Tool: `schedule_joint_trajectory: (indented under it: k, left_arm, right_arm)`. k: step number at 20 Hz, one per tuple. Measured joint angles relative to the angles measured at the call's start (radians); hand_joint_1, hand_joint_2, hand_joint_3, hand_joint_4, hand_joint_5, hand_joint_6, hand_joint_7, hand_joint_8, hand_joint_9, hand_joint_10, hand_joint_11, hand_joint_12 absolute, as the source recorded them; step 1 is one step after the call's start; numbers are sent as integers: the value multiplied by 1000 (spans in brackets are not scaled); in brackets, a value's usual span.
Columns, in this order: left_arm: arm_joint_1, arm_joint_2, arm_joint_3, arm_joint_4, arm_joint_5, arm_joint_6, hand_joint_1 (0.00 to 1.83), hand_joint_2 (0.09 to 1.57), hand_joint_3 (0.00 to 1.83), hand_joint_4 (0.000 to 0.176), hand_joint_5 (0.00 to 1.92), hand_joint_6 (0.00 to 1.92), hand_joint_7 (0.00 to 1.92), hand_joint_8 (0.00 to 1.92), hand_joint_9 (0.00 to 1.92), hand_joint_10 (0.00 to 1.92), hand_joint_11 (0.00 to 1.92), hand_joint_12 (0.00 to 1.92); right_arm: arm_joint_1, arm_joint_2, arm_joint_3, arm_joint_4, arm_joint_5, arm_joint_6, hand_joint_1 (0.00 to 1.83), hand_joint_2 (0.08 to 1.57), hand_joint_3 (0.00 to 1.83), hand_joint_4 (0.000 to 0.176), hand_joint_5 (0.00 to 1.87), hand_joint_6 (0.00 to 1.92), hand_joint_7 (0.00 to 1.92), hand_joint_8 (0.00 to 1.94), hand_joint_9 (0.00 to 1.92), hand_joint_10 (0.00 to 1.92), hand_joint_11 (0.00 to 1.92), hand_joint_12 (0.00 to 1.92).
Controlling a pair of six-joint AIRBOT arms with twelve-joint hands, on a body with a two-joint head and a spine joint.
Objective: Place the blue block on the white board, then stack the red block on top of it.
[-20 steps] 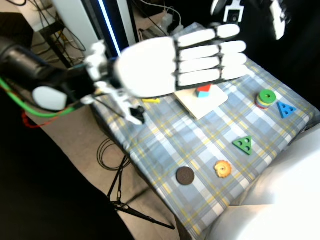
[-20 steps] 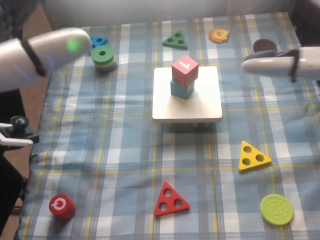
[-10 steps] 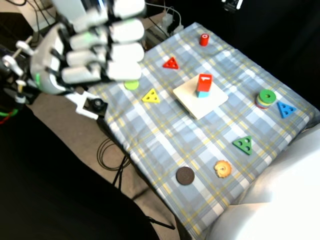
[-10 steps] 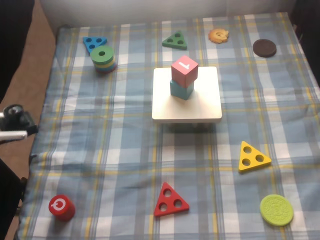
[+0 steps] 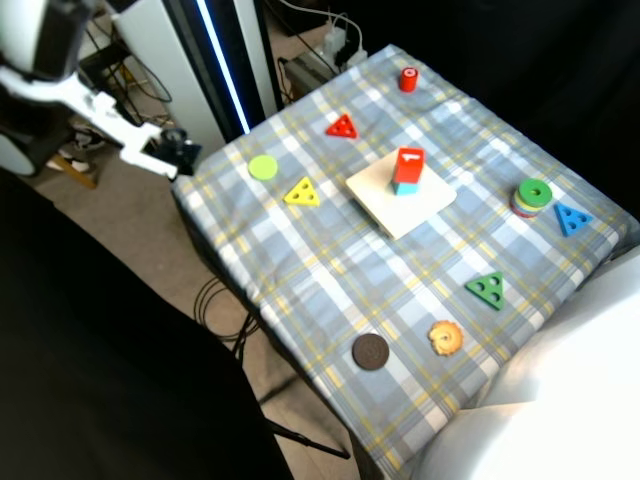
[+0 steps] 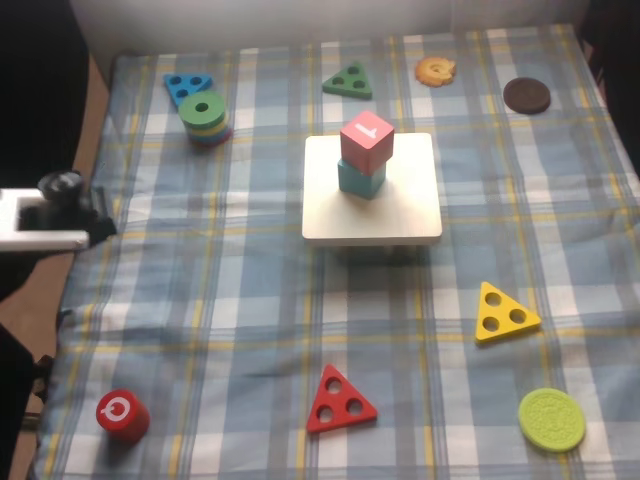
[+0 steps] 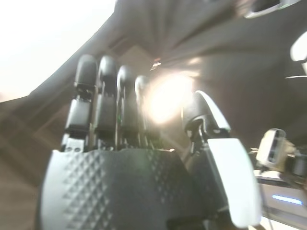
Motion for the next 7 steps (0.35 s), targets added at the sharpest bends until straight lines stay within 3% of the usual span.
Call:
schedule_joint_trajectory:
  k: [1,2,3,4,5,6,7]
  left_arm:
    - [-4,-15,0,-17,-2,-17,641,1432,2,174,447,1777,526,1271,511,1455,392,1507]
    - [-6,-25,0,-34,-1,-24,654,1426,0,176,462,1768,544,1338,513,1462,394,1554]
    - [-8,-34,0,-45,-2,-35,401,1438,2,0,547,1524,596,1357,555,1429,368,1624]
    - [-10,-51,1,-65,-8,-56,435,1425,0,0,667,1339,682,1181,623,1268,392,1577]
    - [-10,-70,1,-75,-10,-73,551,1376,0,0,813,1111,789,968,712,1054,406,1456]
    - [-10,-77,1,-80,-5,-76,595,1336,0,0,903,907,852,893,762,957,417,1414]
    - [-12,-84,1,-78,2,-76,609,1301,0,0,994,698,925,802,808,895,451,1381]
  right_arm:
    - [7,-18,0,0,6,30,273,1353,0,9,803,255,690,931,565,1358,387,1741]
    - [8,-32,0,11,9,50,219,1358,0,40,769,160,655,773,525,1180,300,1593]
    - [8,-39,-3,23,5,53,338,1330,0,7,854,152,744,821,591,1257,287,1708]
    - [8,-45,-4,47,8,72,732,1299,0,142,701,1184,816,745,676,1256,402,1739]
    - [8,-55,-3,64,22,92,459,1389,6,0,608,995,812,902,730,1407,586,1860]
    - [8,-66,0,76,26,103,380,1417,2,0,605,690,796,856,721,1333,609,1837]
    - [8,-76,2,81,16,104,540,1300,0,0,690,280,874,456,690,1050,447,1736]
